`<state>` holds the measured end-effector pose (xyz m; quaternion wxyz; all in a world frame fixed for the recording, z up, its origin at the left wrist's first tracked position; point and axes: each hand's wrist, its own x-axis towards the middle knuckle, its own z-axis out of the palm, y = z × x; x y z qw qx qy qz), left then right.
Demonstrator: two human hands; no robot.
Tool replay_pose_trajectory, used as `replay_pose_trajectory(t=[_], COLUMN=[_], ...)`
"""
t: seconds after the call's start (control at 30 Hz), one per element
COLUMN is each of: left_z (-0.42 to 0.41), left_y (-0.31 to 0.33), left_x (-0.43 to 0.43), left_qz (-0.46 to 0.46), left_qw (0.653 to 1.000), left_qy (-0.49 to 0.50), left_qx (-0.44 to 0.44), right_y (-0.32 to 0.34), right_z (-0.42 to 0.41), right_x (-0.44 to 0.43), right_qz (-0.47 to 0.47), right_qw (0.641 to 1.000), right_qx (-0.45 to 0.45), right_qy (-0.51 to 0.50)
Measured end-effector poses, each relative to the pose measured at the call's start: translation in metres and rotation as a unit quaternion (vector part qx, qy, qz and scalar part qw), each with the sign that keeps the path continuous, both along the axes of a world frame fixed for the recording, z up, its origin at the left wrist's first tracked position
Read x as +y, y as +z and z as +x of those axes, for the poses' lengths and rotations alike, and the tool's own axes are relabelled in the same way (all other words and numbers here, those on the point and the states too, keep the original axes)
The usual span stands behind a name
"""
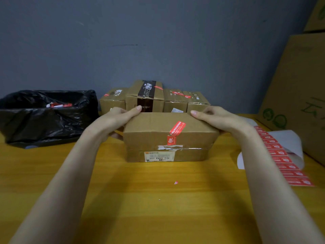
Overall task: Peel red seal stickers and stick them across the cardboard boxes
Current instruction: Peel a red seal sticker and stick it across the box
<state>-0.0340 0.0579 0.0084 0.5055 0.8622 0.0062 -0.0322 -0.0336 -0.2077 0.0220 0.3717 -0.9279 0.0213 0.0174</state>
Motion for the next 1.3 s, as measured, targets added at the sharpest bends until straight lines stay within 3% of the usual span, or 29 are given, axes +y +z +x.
replay_pose_trajectory(t=[0.1,0.17,0.37,0.57,0.67,0.73,0.9,1.3], left_z=[0.001,0.004,-0.004,-0.005,-0.001,0.001,0.001,0.002], left_y=[0.001,0.002,0.016,0.011,0.009,0.008,0.006,0.005], left_x=[-0.006,-0.006,-0.02,-0.035,-0.034,-0.033,-0.032,-0.028], left_qz=[0.007,0.072,0.201,0.304,0.295,0.292,0.285,0.255], left_qw=[0.999,0.994,0.945,0.918,0.921,0.921,0.916,0.917], left_qy=[0.038,0.041,-0.098,-0.174,-0.17,-0.171,-0.182,-0.214], left_qx=[-0.027,-0.075,-0.238,-0.186,-0.187,-0.193,-0.215,-0.221], right_y=[-0.002,-0.004,-0.005,-0.001,0.002,0.007,0.007,0.001], right_z=[0.0,0.001,0.003,0.0,-0.004,-0.007,-0.011,-0.006], right_x=[0.004,0.006,0.01,0.014,0.021,0.027,0.045,0.053], right_qz=[0.011,0.02,0.024,-0.077,-0.081,-0.046,-0.051,-0.051], right_qw=[0.999,0.999,0.998,0.994,0.973,0.968,0.977,0.981], right_qx=[0.015,0.017,0.017,-0.061,-0.207,-0.244,-0.195,-0.178], right_qy=[-0.026,-0.037,-0.056,-0.051,-0.059,-0.024,0.063,0.059])
